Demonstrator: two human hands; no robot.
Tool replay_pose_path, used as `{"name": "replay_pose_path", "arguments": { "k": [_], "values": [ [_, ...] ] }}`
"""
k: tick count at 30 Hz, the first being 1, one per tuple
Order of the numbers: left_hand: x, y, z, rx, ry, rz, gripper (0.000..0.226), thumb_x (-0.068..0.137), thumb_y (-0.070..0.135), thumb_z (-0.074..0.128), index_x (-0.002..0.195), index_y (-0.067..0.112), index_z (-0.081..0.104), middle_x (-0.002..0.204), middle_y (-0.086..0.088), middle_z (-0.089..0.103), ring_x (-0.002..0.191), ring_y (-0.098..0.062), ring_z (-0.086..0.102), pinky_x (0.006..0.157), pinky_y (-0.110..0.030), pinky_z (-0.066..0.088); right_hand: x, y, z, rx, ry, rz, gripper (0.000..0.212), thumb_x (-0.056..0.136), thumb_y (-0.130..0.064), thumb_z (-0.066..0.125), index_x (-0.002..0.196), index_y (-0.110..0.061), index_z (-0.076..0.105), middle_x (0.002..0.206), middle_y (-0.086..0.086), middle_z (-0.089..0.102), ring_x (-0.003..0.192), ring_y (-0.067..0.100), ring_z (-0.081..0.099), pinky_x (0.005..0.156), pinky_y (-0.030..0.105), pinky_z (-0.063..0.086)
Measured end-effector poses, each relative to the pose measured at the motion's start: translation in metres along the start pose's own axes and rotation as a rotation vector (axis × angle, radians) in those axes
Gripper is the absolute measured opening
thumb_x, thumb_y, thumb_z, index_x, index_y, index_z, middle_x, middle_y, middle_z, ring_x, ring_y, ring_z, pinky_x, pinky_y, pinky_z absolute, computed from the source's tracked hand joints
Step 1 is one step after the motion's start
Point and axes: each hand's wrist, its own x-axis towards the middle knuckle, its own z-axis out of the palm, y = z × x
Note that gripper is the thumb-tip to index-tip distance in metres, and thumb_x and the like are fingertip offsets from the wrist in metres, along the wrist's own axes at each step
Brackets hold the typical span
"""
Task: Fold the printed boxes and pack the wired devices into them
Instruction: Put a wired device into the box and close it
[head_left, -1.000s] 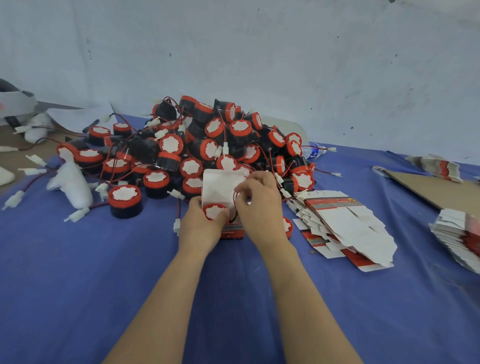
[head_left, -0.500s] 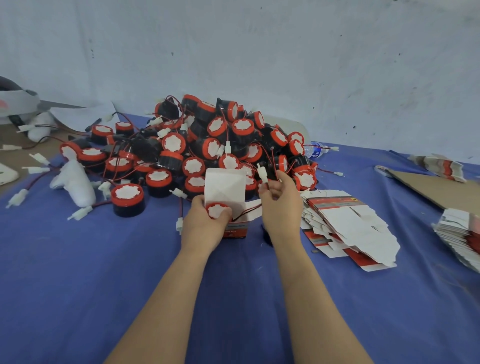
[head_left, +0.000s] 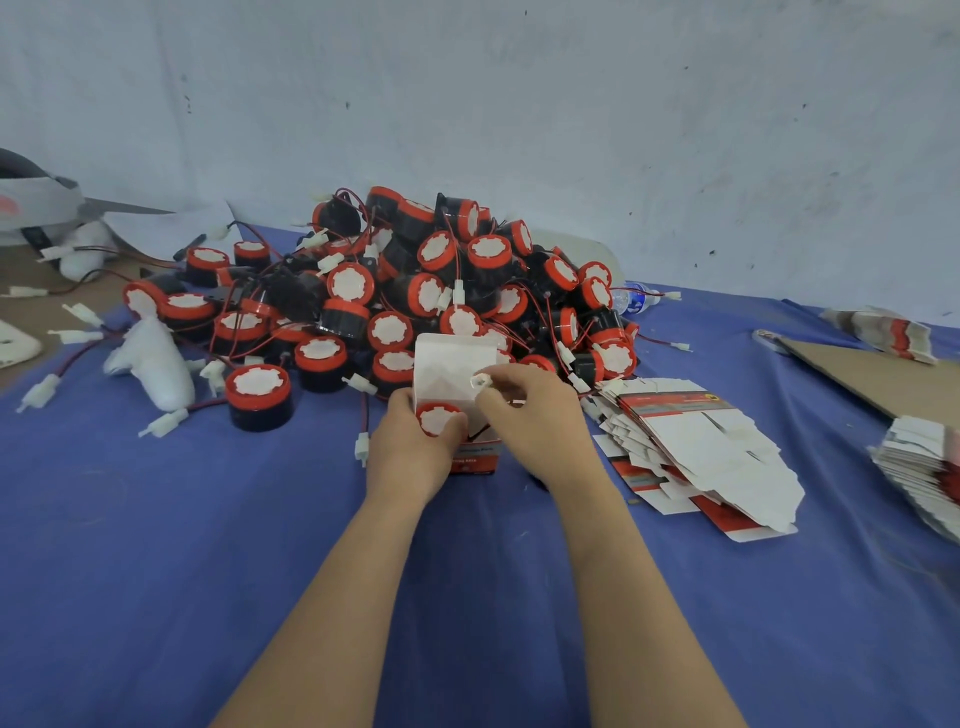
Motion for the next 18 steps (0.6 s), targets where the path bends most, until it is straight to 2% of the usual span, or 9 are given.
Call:
{"name": "replay_pose_path", "arguments": {
  "k": [2,4,7,8,9,11,13,15,18],
  "values": [
    [0.0000,-0.0001,0.0001,0.012,-0.001,-0.001,0.048,0.089,0.035,0.064,0.130,0.018,0.045,0.123,-0.001,0.059,0.104,-0.016,0.053,0.070,-0.021,0.037,-0.0003,-0.0007,-0.0015,-0.009,-0.038,0.010,0.022,0.090,-0.028,0.059,0.098,-0.011,0.072,0.088,-0.002,0.068,0.082,0.008,0.059,0.065,0.013,0.043],
    [-0.0002,-0.0003,0.0002,0.016,0.003,0.006,0.048,0.089,0.034,0.065,0.130,0.017,0.046,0.123,0.000,0.059,0.100,-0.014,0.051,0.069,-0.021,0.036,0.0014,0.0001,-0.0026,-0.061,-0.074,0.007,0.029,0.092,-0.035,0.058,0.105,-0.013,0.072,0.094,-0.007,0.068,0.079,0.002,0.056,0.062,0.005,0.039],
    [-0.0003,-0.0011,0.0004,0.015,0.008,0.018,0.047,0.089,0.033,0.065,0.129,0.017,0.046,0.122,-0.001,0.059,0.094,-0.010,0.046,0.066,-0.020,0.034,0.0020,0.0029,-0.0033,-0.142,-0.134,0.010,0.030,0.095,-0.019,0.055,0.124,-0.014,0.061,0.116,-0.002,0.063,0.087,0.003,0.052,0.067,0.002,0.039],
    [-0.0002,-0.0013,0.0004,0.017,0.009,0.021,0.047,0.089,0.033,0.065,0.129,0.017,0.046,0.121,-0.001,0.059,0.094,-0.010,0.045,0.065,-0.020,0.034,0.0010,0.0035,-0.0034,-0.156,-0.156,0.007,0.033,0.095,-0.015,0.054,0.128,-0.014,0.055,0.117,0.000,0.062,0.089,0.008,0.054,0.071,0.007,0.044],
    [0.0001,-0.0016,0.0004,0.020,0.011,0.024,0.047,0.089,0.033,0.065,0.129,0.016,0.046,0.121,-0.001,0.059,0.094,-0.010,0.046,0.065,-0.021,0.034,0.0002,0.0036,-0.0031,-0.175,-0.166,0.005,0.036,0.095,-0.012,0.053,0.131,-0.014,0.049,0.115,0.003,0.062,0.090,0.013,0.056,0.076,0.018,0.050],
    [0.0003,-0.0020,0.0006,0.026,0.012,0.020,0.048,0.089,0.033,0.065,0.129,0.016,0.046,0.122,-0.001,0.059,0.097,-0.012,0.048,0.068,-0.022,0.035,-0.0002,0.0038,-0.0033,-0.212,-0.149,0.008,0.037,0.094,-0.006,0.049,0.131,-0.012,0.046,0.109,0.007,0.065,0.095,0.021,0.059,0.084,0.039,0.052],
    [0.0005,-0.0025,0.0007,0.026,0.011,0.013,0.048,0.089,0.033,0.065,0.129,0.017,0.045,0.122,-0.001,0.059,0.101,-0.015,0.051,0.069,-0.022,0.036,0.0008,0.0046,-0.0036,-0.225,-0.118,0.020,0.036,0.094,-0.002,0.044,0.128,-0.011,0.052,0.112,0.007,0.066,0.102,0.021,0.060,0.089,0.039,0.051],
    [0.0006,-0.0029,0.0010,0.026,0.008,0.014,0.047,0.088,0.033,0.064,0.129,0.017,0.046,0.120,0.000,0.059,0.097,-0.013,0.048,0.061,-0.018,0.034,0.0012,0.0046,-0.0029,-0.245,-0.109,0.023,0.037,0.093,0.000,0.042,0.123,-0.012,0.060,0.117,0.006,0.066,0.108,0.019,0.059,0.093,0.035,0.050],
    [0.0011,-0.0027,0.0019,0.025,0.012,0.011,0.047,0.088,0.035,0.065,0.127,0.017,0.046,0.110,0.005,0.055,0.091,-0.010,0.044,0.056,-0.013,0.030,-0.0002,0.0033,-0.0005,-0.288,-0.137,0.024,0.035,0.090,0.002,0.045,0.108,-0.013,0.071,0.113,0.002,0.068,0.107,0.018,0.058,0.092,0.034,0.050]
  ]
}}
